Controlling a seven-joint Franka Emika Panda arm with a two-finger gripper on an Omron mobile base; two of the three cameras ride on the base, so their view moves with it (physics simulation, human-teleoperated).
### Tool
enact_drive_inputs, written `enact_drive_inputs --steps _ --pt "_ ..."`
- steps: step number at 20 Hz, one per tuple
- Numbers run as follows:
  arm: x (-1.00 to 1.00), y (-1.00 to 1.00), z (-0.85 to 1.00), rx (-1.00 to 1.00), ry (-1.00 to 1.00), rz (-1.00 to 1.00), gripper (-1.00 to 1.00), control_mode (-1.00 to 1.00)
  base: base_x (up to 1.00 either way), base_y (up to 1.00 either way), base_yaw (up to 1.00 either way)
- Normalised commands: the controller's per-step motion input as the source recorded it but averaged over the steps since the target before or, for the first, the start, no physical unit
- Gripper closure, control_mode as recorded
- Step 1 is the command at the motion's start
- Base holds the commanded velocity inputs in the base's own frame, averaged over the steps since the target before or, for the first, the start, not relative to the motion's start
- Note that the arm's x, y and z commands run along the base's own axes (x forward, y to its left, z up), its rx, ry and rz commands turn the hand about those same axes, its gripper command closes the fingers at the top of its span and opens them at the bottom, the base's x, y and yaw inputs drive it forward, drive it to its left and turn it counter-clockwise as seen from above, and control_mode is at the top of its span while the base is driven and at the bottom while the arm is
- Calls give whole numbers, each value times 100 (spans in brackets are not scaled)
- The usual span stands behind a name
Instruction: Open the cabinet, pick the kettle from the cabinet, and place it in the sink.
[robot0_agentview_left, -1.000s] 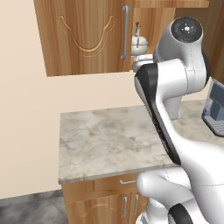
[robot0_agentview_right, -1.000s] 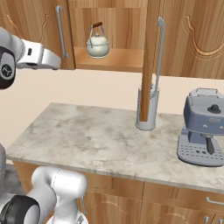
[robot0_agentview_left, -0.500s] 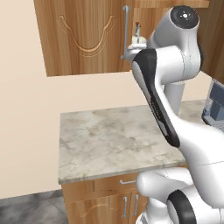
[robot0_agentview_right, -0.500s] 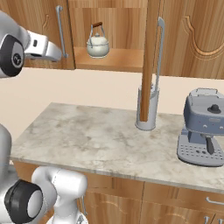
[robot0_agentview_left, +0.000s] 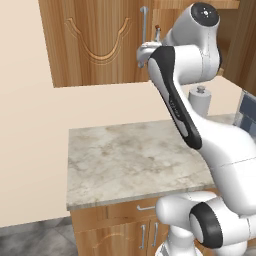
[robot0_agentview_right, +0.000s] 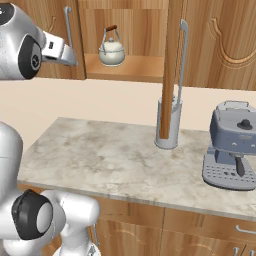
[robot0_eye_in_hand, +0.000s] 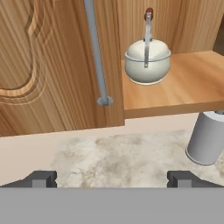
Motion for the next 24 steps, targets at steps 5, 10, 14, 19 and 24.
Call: enact_drive_inputs --steps 5,10,14,19,24 --pt "39 0 0 3 -3 4 -100 -100 0 0 0" --pt "42 2 0 1 -8 2 -100 -100 0 0 0" --pt "43 3 0 0 -5 1 -100 -100 0 0 0" --pt "40 5 0 0 0 0 -100 -100 0 0 0" --pt "35 9 4 0 0 0 -100 -100 0 0 0"
